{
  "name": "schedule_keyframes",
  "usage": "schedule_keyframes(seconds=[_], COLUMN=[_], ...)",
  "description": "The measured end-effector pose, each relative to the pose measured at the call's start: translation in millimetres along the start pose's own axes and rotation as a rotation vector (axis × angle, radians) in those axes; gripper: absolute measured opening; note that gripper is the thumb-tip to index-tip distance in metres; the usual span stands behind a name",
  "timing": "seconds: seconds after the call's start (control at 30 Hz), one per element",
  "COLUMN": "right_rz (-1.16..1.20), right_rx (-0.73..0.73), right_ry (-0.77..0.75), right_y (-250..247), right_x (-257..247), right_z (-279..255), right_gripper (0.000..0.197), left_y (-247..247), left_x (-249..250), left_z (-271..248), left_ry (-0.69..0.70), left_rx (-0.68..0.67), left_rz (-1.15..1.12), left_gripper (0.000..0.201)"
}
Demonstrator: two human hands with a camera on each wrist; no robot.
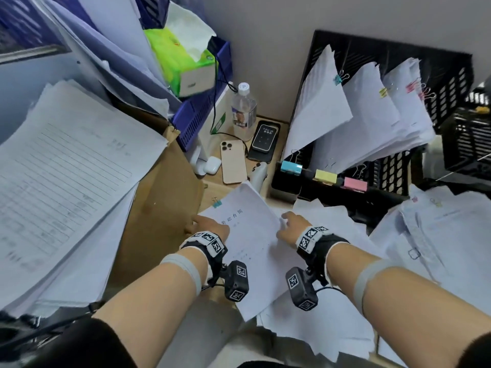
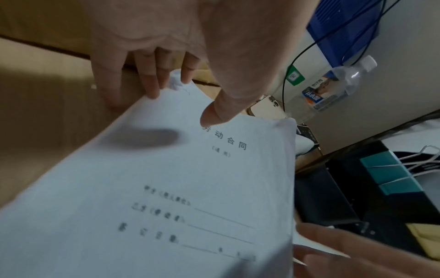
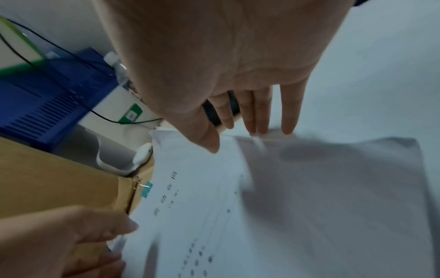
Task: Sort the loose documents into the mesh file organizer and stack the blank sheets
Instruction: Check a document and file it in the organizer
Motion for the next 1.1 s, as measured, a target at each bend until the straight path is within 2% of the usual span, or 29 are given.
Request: schedule_keyframes(seconds=[0.1, 0.2, 0.33, 0.47, 0.57, 0.63, 0.7, 0.77, 0.8, 0.9, 1.03, 1.1], right_rz=[0.032, 0.076, 0.179, 0.290, 0.390, 0.460, 0.542, 0.600, 0.625, 0.674, 0.687, 0.698], right_rx=[0.037, -0.031, -0.009, 0.008, 0.016, 0.020, 0.022, 0.042, 0.056, 0.095, 0.106, 0.109], right_ry=[0.000, 0.009, -0.064, -0.058, 0.014, 0.058, 0.074, 0.076, 0.076, 0.075, 0.132, 0.168], right_y=[12.0, 24.3, 29.4, 15.9, 5.0, 0.8, -2.9, -8.1, -10.4, -16.3, -19.6, -20.0], right_x=[-0.5, -0.8, 4.5, 19.8, 40.8, 58.1, 71.4, 81.2, 86.0, 97.8, 117.3, 129.1], right_z=[4.0, 4.6, 0.9, -9.5, -19.0, -24.6, -31.1, -39.6, -42.7, -54.7, -68.4, -73.0], right_gripper=[0.061, 0.054, 0.021, 0.024, 0.023, 0.022, 0.021, 0.020, 0.020, 0.023, 0.028, 0.025], left_y=[4.8, 5.4, 1.8, -3.7, -9.7, -15.4, -20.3, -22.7, -22.0, -14.8, -3.7, 0.5], left_x=[-1.6, -4.7, -13.4, -17.8, -9.9, 1.6, 16.6, 34.6, 41.7, 57.4, 72.3, 78.4], left_z=[4.3, 4.0, 3.2, 1.0, -1.3, -6.2, -14.2, -29.3, -36.1, -51.2, -66.0, -73.5], left_ry=[0.036, 0.095, 0.158, 0.205, 0.297, 0.372, 0.433, 0.542, 0.592, 0.658, 0.637, 0.650], left_rx=[0.033, 0.026, 0.050, 0.037, -0.067, -0.136, -0.201, -0.279, -0.312, -0.404, -0.517, -0.586], left_rz=[-0.058, -0.072, -0.121, -0.161, -0.280, -0.294, -0.350, -0.317, -0.292, -0.281, -0.316, -0.333], left_gripper=[0.094, 0.084, 0.078, 0.086, 0.099, 0.099, 0.077, 0.049, 0.042, 0.038, 0.032, 0.021])
Point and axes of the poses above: each hand's wrist, its own z-axis towards the middle knuckle, its own y-axis out of the palm, x = y × z, the point moved 3 cm from there along z, towards the middle knuckle, and after that the axes turned 11 degrees about y, right-handed, at the moved point
